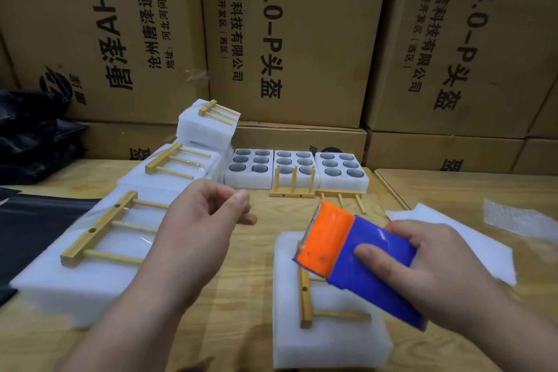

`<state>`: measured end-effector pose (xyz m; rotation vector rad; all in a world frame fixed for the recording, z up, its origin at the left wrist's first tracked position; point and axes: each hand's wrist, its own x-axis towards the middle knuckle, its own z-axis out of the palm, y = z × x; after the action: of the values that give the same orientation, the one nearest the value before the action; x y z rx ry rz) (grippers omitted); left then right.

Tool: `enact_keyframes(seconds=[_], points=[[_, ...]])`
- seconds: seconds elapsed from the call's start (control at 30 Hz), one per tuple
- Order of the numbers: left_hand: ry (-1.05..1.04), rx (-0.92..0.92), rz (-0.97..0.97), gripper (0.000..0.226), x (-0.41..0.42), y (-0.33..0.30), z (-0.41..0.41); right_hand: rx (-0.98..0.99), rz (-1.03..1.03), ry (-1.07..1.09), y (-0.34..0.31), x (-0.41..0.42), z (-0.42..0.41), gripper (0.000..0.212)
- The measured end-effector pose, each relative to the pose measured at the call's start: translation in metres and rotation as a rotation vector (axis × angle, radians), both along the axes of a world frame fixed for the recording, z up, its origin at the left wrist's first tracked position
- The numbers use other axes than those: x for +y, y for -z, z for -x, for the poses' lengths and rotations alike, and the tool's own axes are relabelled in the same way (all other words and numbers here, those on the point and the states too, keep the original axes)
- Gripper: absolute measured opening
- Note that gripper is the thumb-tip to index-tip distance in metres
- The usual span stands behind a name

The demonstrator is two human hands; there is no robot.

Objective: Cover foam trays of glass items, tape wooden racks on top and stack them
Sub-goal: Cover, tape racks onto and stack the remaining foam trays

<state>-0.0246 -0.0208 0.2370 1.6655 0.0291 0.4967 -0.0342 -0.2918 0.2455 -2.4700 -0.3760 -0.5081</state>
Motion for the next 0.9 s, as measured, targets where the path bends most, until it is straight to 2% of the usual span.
enact_keyframes(seconds=[0.1, 0.23, 0.3, 0.43, 0.6, 0.67, 0.83, 0.9], points=[[0.005, 0.017, 0.003, 0.012, -0.003, -0.004, -0.013, 0.071, -0.015, -0.009, -0.013, -0.005, -0.011, 0.075], [-0.050, 0.016, -0.062, 0.014, -0.007, -0.001, -0.021, 0.126, 0.019, -0.024, -0.012, -0.010, -0.016, 0.081], [-0.012, 0.046, -0.008, 0.012, -0.010, 0.003, -0.022, 0.156, 0.027, -0.033, -0.010, -0.013, -0.016, 0.082], [0.029, 0.044, 0.062, 0.010, -0.015, -0.002, -0.026, 0.223, -0.020, -0.070, -0.018, -0.019, -0.027, 0.066], [0.073, 0.066, 0.178, 0.010, -0.021, -0.009, -0.034, 0.278, -0.066, -0.114, -0.036, -0.033, -0.052, 0.072], [0.095, 0.085, 0.214, 0.011, -0.024, -0.005, -0.037, 0.283, -0.059, -0.133, -0.038, -0.036, -0.056, 0.063], [0.034, 0.152, 0.334, 0.011, -0.015, 0.010, -0.046, 0.320, -0.025, -0.179, -0.028, -0.052, -0.059, 0.053], [0.014, 0.172, 0.348, 0.012, -0.007, 0.017, -0.048, 0.353, -0.032, -0.166, -0.022, -0.065, -0.056, 0.058]])
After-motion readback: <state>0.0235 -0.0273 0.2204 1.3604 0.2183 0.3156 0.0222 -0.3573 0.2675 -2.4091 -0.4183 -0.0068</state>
